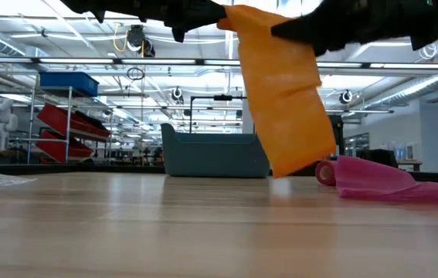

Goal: Roll bandage
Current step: Roll the orange bandage

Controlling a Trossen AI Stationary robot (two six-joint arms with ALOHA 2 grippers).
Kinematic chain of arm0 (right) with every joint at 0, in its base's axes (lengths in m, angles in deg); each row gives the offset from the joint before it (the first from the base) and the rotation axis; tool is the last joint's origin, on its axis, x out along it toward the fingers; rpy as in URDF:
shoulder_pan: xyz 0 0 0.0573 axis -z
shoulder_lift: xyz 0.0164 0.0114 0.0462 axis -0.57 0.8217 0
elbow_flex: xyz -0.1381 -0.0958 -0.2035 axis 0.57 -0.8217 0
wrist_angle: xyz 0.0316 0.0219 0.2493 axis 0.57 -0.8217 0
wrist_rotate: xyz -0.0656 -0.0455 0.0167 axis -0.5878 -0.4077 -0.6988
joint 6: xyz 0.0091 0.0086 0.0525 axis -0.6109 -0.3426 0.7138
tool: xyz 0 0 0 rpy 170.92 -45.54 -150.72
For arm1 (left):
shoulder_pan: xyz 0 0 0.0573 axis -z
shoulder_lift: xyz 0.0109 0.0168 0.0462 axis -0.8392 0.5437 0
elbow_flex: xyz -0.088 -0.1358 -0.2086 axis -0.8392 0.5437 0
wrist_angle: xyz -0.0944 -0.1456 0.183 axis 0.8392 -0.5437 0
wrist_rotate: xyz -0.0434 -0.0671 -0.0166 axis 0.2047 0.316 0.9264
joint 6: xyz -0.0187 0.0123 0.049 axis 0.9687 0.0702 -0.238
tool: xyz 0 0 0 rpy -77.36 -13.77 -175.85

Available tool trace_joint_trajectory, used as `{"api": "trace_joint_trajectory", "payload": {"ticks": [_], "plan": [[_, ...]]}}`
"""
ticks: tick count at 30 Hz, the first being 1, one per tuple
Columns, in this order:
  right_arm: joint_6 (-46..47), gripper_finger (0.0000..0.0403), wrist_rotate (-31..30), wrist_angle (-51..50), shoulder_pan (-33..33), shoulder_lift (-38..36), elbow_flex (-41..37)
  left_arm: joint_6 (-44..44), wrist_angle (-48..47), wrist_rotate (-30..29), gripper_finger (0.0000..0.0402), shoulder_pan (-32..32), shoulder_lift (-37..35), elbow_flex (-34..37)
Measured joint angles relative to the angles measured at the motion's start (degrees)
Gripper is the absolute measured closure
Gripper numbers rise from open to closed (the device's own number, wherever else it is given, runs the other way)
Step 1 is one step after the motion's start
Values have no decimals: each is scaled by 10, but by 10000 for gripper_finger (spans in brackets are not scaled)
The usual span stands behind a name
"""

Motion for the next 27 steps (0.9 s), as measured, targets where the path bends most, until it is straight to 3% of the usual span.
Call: {"api": "trace_joint_trajectory", "payload": {"ticks": [7,15,19,27], "plan": [[-1,403,68,-20,0,-13,25,-38,-5,-6,397,1,2,0],[37,403,43,-79,0,-4,24,-42,33,12,397,0,2,0],[24,403,17,-81,5,6,24,-17,52,56,397,4,2,0],[-8,403,3,-83,37,9,24,0,56,59,397,46,2,0]]}}
